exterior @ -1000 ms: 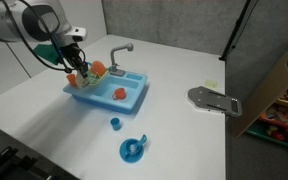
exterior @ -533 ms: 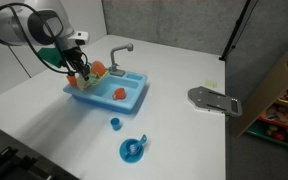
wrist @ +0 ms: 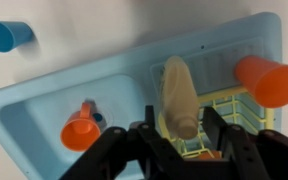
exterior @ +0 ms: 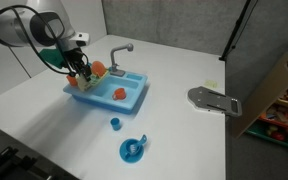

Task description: Move the toy bottle from the table to the sink

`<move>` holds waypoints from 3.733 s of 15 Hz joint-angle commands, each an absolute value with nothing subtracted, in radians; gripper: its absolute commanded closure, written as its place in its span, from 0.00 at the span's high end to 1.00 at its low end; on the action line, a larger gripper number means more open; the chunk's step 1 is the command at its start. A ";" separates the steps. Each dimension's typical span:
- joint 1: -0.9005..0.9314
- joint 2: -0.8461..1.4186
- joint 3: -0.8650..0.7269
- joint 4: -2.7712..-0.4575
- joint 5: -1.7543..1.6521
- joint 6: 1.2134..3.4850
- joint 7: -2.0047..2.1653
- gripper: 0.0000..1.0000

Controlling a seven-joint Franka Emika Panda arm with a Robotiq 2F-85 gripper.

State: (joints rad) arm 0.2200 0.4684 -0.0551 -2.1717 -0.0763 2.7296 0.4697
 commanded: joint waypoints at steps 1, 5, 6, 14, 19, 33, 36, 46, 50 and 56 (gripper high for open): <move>0.228 0.455 -0.063 -2.170 -0.067 2.720 0.451 0.85; 0.224 0.427 -0.059 -2.188 -0.064 2.715 0.443 1.00; 0.221 0.418 -0.056 -2.193 -0.063 2.712 0.438 1.00; 0.219 0.315 -0.070 -2.208 -0.083 2.625 0.458 1.00; 0.182 0.218 -0.056 -2.235 -0.084 2.530 0.431 1.00; 0.042 -0.097 -0.041 -2.324 -0.083 2.241 0.248 1.00; 0.026 -0.183 -0.037 -2.343 -0.072 2.172 0.213 1.00; -0.004 -0.440 -0.033 -2.312 -0.053 1.829 0.169 1.00; -0.009 -0.493 -0.039 -2.273 -0.042 1.710 0.133 1.00; -0.017 -0.501 -0.024 -2.288 -0.057 1.721 0.127 1.00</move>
